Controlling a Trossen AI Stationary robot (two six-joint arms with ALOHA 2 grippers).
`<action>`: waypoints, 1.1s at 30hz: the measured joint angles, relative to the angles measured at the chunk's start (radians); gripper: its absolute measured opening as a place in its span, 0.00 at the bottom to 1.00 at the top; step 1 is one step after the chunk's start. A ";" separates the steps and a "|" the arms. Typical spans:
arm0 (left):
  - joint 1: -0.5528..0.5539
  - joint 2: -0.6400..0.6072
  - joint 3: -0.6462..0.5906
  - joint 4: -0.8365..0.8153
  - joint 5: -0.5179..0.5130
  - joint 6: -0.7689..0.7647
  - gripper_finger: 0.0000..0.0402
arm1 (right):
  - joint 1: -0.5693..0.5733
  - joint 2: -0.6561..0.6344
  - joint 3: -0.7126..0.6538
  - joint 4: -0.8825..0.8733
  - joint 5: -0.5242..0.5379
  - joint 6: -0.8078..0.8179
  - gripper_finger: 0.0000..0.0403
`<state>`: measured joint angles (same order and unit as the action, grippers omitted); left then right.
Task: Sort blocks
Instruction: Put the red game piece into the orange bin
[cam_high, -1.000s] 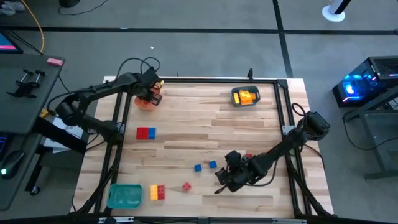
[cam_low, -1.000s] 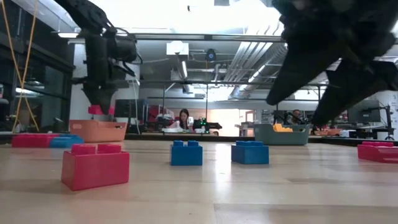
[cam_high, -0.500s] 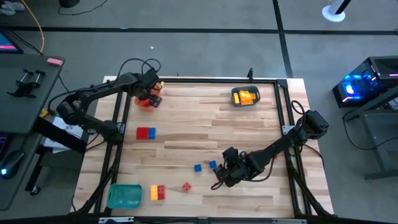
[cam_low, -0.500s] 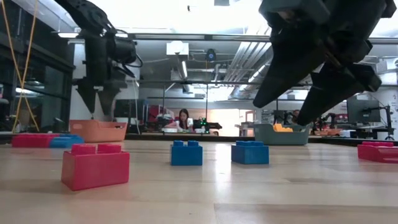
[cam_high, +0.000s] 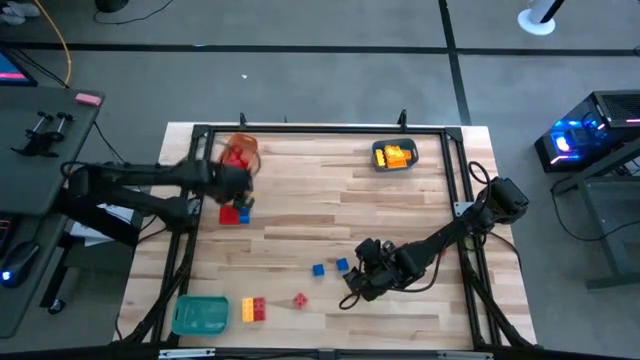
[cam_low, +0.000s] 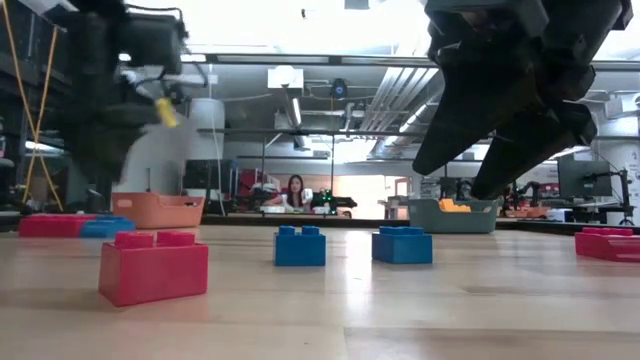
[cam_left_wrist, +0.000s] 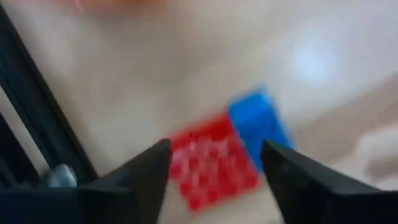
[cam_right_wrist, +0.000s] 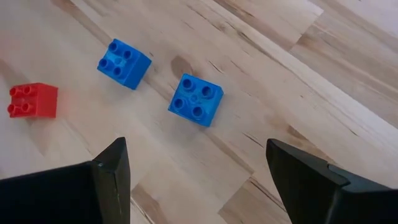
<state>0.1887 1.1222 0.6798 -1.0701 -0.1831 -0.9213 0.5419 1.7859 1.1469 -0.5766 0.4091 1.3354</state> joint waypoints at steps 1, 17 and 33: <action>-0.027 0.005 -0.023 -0.005 0.036 -0.021 0.47 | 0.000 0.000 0.000 0.001 0.000 -0.006 0.64; -0.041 0.193 0.009 0.008 0.074 0.068 0.00 | 0.004 0.000 0.000 0.025 0.088 -0.018 0.64; -0.154 0.350 0.134 0.191 0.011 0.020 0.00 | 0.004 0.000 0.000 0.030 0.090 -0.017 0.64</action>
<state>0.0348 1.4720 0.8141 -0.8790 -0.1724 -0.9018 0.5457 1.7859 1.1472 -0.5468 0.4992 1.3182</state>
